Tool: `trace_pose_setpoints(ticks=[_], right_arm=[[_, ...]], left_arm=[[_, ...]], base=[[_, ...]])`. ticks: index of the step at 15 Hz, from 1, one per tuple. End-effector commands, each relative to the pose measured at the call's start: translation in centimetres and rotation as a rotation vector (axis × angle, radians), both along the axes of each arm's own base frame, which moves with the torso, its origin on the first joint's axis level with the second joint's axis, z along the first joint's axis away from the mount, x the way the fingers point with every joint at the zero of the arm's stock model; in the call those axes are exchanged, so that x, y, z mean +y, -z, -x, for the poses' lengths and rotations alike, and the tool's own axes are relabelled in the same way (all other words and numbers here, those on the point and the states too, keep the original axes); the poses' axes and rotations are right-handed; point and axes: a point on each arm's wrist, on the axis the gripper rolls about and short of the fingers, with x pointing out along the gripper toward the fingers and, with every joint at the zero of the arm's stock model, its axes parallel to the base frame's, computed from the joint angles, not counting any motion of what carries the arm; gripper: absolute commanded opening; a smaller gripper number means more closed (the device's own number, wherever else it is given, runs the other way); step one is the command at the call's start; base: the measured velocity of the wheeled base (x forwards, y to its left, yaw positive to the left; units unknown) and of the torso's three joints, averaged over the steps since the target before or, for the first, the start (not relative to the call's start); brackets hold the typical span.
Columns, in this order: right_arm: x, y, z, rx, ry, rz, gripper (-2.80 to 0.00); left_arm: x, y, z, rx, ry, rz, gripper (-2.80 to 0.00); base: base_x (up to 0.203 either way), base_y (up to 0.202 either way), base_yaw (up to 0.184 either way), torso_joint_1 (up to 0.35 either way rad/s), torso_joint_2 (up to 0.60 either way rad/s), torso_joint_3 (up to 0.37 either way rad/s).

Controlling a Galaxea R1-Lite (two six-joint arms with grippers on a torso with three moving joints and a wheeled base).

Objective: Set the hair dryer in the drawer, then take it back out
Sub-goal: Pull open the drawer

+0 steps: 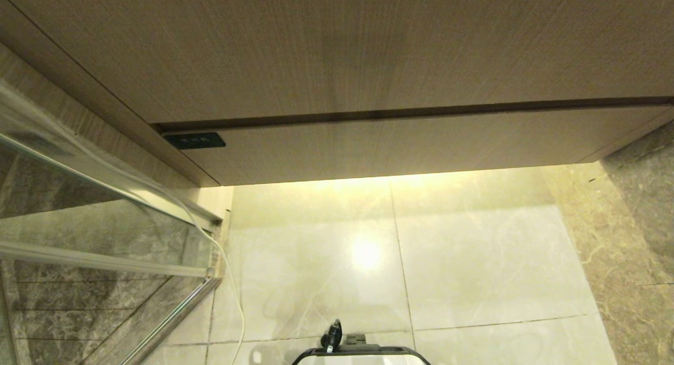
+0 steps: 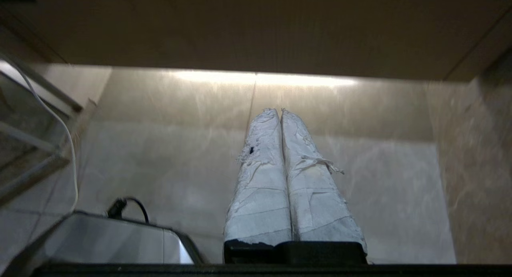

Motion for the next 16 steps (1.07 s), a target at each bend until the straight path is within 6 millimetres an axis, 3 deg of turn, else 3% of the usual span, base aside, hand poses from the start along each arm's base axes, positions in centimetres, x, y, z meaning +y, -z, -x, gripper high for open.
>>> trace_pose_setpoints(ticks=[1,2,4,6,7,10,11,14,15,16], right_arm=[[-0.6,-5.3,4.1,-0.172,-0.005,-0.023,-2.8],[-0.8,-8.3,5.3,-0.188,-0.009,-0.025,-2.8],[-0.6,-14.7,4.8,-0.108,-0.031,-0.011,-2.8],[-0.3,-19.5,2.9,-0.003,-0.076,0.011,-2.8],[0.1,-21.5,0.8,0.082,-0.123,0.03,-2.8],[1.4,-23.7,-5.6,0.392,-0.284,0.096,-2.8],[1.7,-23.9,-6.5,0.462,-0.322,0.12,-2.8],[3.6,-22.7,-12.0,0.666,-0.468,0.35,-2.8],[4.0,-22.4,-12.5,0.688,-0.562,0.378,0.0],[4.3,-21.8,-13.1,0.69,-0.62,0.444,0.0]], left_arm=[[0.0,0.0,0.0,-0.001,0.0,0.001,-2.8],[0.0,0.0,0.0,0.001,0.0,0.0,-2.8],[0.0,0.0,0.0,-0.001,0.0,0.001,-2.8],[0.0,0.0,0.0,0.001,0.0,0.001,-2.8],[0.0,0.0,0.0,-0.001,0.0,0.0,-2.8],[0.0,0.0,0.0,0.001,0.0,0.001,-2.8],[0.0,0.0,0.0,0.001,0.0,0.001,-2.8],[0.0,0.0,0.0,0.001,0.0,0.001,-2.8],[0.0,0.0,0.0,-0.001,0.0,0.001,-2.8],[0.0,0.0,0.0,-0.001,0.0,0.001,-2.8]], base=[[0.0,0.0,0.0,0.0,0.0,0.0],[0.0,0.0,0.0,0.0,0.0,0.0],[0.0,0.0,0.0,0.0,0.0,0.0],[0.0,0.0,0.0,0.0,0.0,0.0],[0.0,0.0,0.0,0.0,0.0,0.0],[0.0,0.0,0.0,0.0,0.0,0.0],[0.0,0.0,0.0,0.0,0.0,0.0],[0.0,0.0,0.0,0.0,0.0,0.0],[0.0,0.0,0.0,0.0,0.0,0.0],[0.0,0.0,0.0,0.0,0.0,0.0]])
